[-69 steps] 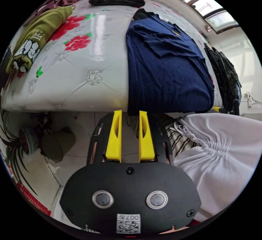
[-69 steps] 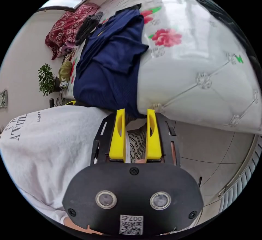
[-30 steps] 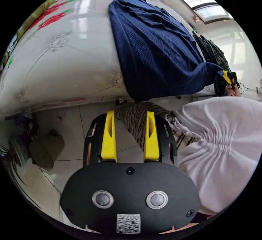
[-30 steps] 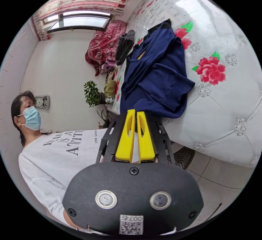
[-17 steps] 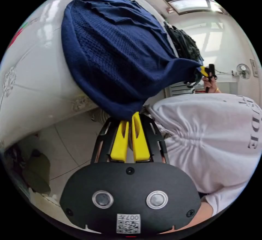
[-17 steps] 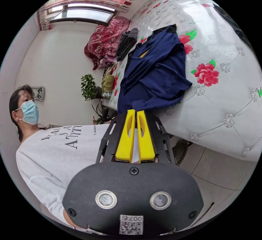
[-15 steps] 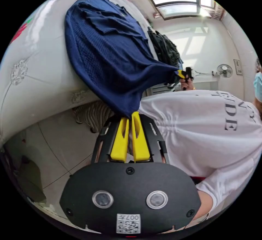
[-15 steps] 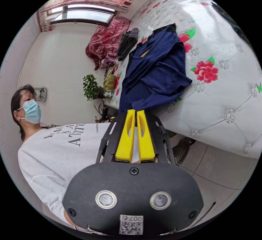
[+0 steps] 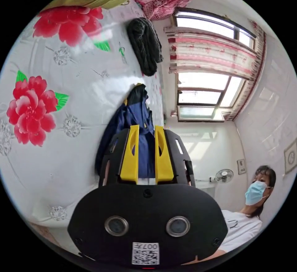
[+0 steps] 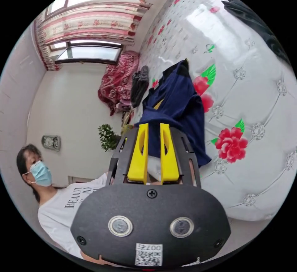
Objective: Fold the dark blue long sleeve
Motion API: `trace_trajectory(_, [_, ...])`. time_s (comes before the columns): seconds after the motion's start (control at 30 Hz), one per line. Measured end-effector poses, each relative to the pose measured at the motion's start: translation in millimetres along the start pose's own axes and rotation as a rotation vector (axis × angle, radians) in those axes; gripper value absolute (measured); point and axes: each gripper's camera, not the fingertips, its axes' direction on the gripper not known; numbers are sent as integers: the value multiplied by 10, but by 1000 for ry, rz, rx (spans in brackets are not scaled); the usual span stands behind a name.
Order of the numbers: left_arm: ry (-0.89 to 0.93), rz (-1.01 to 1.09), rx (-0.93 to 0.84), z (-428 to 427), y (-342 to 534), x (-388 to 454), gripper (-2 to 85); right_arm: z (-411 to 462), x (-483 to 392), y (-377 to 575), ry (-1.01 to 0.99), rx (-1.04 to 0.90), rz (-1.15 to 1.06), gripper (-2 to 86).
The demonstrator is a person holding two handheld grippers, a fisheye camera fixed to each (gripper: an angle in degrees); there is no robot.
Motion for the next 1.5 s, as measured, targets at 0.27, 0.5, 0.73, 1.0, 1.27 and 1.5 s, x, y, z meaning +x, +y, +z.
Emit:
trace_trajectory(0.27, [-512, 316, -190, 494, 115, 480, 102, 884, 36, 315, 398, -31, -116, 34])
trace_trajectory(0.5, [-682, 686, -424, 1854, 60, 953, 111, 2547, -605, 139, 733, -266, -519, 35])
trace_trajectory(0.73, [-757, 635, -535, 2634, -145, 765, 0, 3475, -560, -22, 877, -366, -559, 1])
trace_trajectory(1.0, [-480, 129, -153, 1856, -668, 180, 47, 2308, 305, -646, 606, -72, -46, 12])
trace_trajectory(1.27, [-588, 258, -290, 1528, 411, 233, 93, 1737, 475, 519, 449, -73, -17, 66])
trace_trajectory(1.5, [-730, 369, -462, 1735, 1312, 250, 100, 1892, 381, 1405, 541, -188, -107, 73])
